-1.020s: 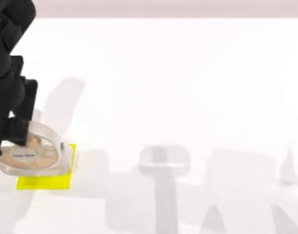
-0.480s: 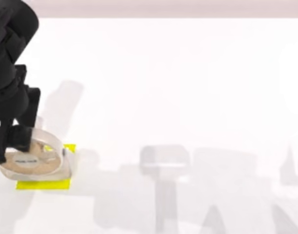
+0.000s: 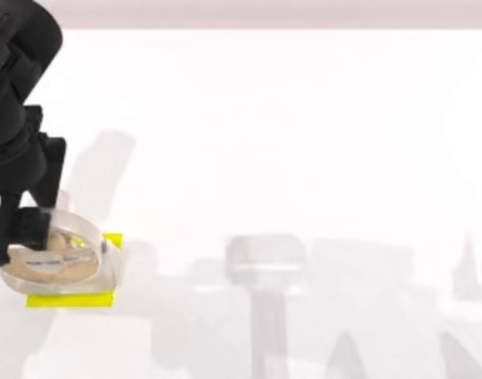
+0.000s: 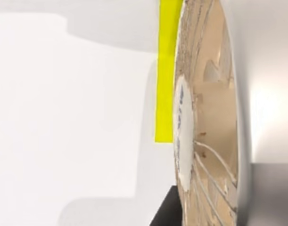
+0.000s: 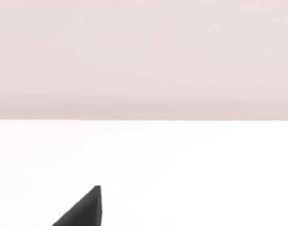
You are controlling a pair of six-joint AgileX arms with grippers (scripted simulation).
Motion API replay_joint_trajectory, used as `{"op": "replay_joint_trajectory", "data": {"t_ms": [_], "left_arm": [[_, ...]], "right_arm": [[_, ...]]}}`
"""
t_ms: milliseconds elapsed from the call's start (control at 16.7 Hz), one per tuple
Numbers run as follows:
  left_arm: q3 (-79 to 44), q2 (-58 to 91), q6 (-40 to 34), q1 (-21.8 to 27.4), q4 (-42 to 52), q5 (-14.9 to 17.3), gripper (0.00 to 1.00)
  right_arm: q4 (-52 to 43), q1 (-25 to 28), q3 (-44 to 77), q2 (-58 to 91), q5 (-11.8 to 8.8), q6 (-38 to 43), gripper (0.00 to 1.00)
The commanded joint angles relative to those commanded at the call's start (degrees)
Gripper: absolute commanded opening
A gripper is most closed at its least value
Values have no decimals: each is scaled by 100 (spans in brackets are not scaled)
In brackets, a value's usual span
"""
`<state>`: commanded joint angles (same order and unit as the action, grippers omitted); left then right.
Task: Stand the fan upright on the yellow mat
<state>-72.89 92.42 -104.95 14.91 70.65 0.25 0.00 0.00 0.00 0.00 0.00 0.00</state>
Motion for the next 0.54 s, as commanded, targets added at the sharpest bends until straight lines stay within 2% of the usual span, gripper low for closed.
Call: {"op": "replay_joint_trajectory", "data": {"t_ms": [180, 540], "left_arm": [[0, 0, 0, 0, 0, 0, 98], [0, 0, 0, 0, 0, 0, 100]], "right_arm": [[0, 0, 0, 0, 0, 0, 100], [0, 0, 0, 0, 0, 0, 100]]}}
